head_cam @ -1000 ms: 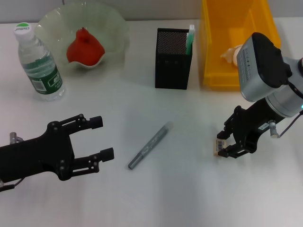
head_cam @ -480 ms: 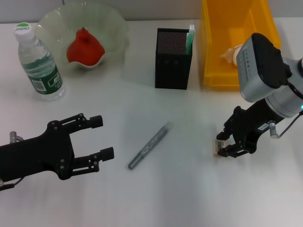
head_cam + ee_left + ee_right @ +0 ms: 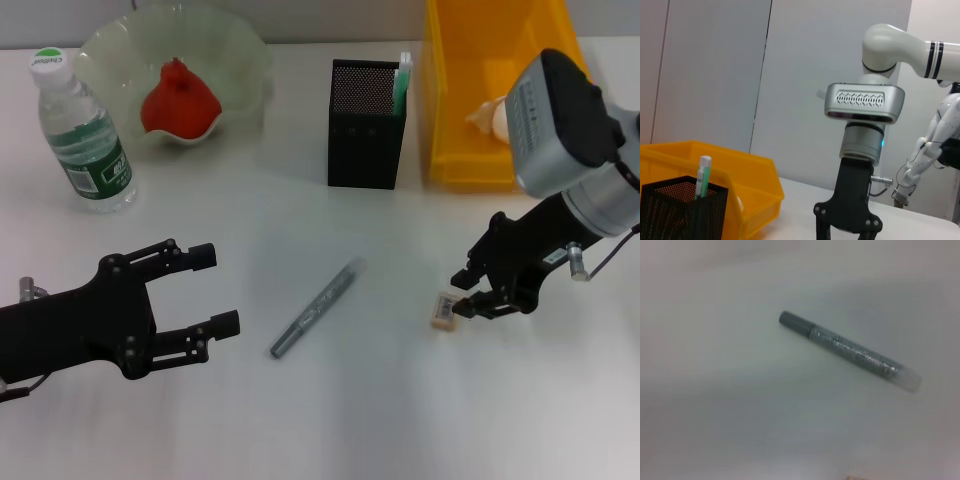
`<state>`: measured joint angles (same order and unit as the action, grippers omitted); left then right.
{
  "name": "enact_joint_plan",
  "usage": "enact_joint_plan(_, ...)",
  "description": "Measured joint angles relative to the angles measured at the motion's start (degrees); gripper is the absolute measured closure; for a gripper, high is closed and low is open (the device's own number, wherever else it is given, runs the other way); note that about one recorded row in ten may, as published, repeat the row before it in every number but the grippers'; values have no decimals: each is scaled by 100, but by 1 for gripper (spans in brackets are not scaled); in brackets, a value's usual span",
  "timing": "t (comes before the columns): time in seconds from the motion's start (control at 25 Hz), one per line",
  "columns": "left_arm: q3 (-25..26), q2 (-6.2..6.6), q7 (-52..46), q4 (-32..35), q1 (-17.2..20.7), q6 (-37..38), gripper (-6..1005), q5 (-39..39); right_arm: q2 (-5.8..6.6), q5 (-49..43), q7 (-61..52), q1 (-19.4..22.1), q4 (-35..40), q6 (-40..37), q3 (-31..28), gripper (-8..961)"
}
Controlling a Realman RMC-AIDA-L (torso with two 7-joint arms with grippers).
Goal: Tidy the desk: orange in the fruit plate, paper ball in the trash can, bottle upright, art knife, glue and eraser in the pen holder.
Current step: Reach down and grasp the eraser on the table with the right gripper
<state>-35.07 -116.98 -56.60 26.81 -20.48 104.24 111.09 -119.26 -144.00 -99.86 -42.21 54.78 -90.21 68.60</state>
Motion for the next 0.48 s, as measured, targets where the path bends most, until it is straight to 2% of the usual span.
enact_joint_plan(0.2, 0, 4, 5, -17, 0, 0, 204, 0, 8, 13, 32, 16, 15, -37, -68, 651)
enact_joint_plan(0.48, 0, 9, 12, -15, 0, 0, 207, 0, 5, 81, 53, 43, 40, -51, -73, 642)
